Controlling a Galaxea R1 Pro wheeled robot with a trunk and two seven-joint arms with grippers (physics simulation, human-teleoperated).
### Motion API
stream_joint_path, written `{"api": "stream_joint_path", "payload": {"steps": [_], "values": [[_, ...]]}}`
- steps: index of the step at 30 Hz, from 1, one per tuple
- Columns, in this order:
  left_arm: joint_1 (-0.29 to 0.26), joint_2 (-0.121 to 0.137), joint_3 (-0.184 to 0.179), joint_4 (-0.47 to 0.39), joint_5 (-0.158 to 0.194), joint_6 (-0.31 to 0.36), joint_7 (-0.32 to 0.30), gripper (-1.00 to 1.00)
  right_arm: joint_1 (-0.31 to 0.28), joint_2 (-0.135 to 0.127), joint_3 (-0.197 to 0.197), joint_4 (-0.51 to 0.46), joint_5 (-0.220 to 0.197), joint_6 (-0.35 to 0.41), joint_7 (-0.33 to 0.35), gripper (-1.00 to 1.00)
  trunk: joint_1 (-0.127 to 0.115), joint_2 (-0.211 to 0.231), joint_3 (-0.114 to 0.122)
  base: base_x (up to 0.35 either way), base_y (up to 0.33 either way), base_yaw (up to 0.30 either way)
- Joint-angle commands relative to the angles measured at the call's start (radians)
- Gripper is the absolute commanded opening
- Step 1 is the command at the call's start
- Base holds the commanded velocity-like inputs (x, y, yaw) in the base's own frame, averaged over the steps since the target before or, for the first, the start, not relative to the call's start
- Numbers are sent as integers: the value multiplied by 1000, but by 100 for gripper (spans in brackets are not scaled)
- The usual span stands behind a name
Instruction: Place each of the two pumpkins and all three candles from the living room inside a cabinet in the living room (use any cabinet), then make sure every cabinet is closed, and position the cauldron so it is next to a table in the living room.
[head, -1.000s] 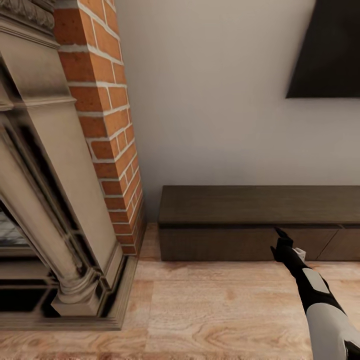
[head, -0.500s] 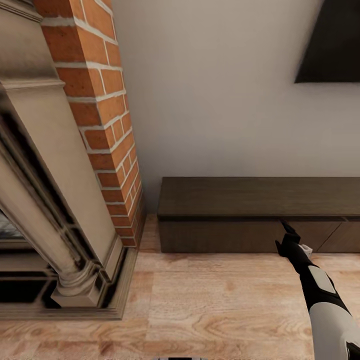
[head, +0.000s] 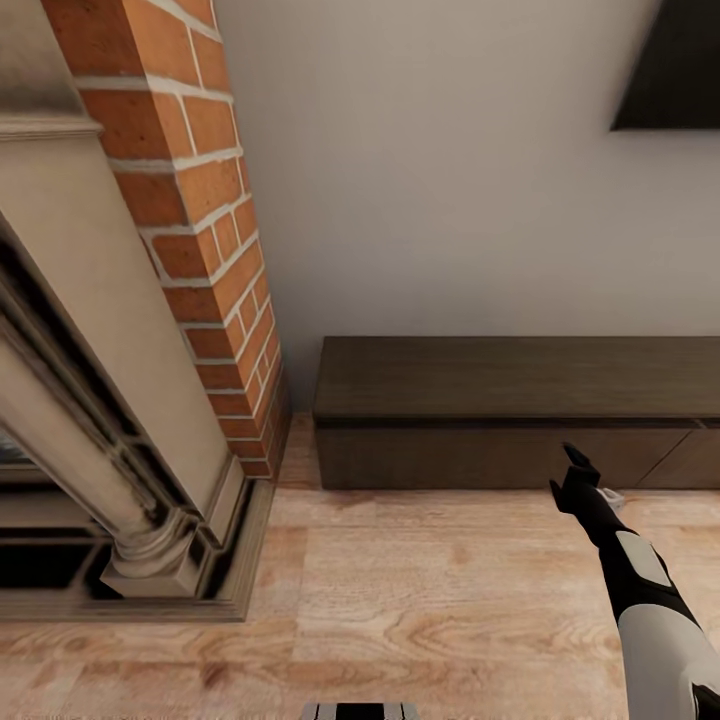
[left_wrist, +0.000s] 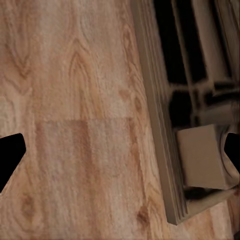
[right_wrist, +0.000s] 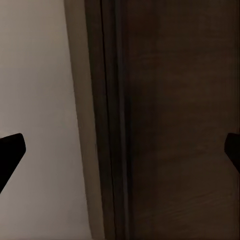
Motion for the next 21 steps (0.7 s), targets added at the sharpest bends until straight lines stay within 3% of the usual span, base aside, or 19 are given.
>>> {"api": "stream_joint_path", "payload": {"steps": [1, 2, 7, 15, 19, 21], "values": [[-1, 1, 18, -12, 6, 13, -2, 100, -1, 0, -4, 0, -5, 8, 2, 100, 0, -1, -5, 0, 0, 0], [-2, 3, 69, -36, 9, 37, -6, 100, -1, 1, -3, -1, -5, 8, 2, 100, 1, -1, -8, 0, 0, 0], [-4, 8, 117, -55, 10, 57, -10, 100, -1, 1, 0, -8, -5, 8, 2, 100, 3, -2, -24, 0, 0, 0], [-5, -1, 127, -24, -3, 54, -90, 100, 0, 2, -6, -5, -6, 8, 28, 100, 3, -2, -24, 0, 0, 0], [-5, -1, 127, 33, -6, 52, -117, 100, 1, 8, -9, 25, -4, -2, 170, 100, 3, -2, -24, 0, 0, 0], [-5, 0, 126, 40, -6, 52, -120, 100, 1, 6, -10, 54, -4, -4, 203, 100, 3, -2, -24, 0, 0, 0]]}}
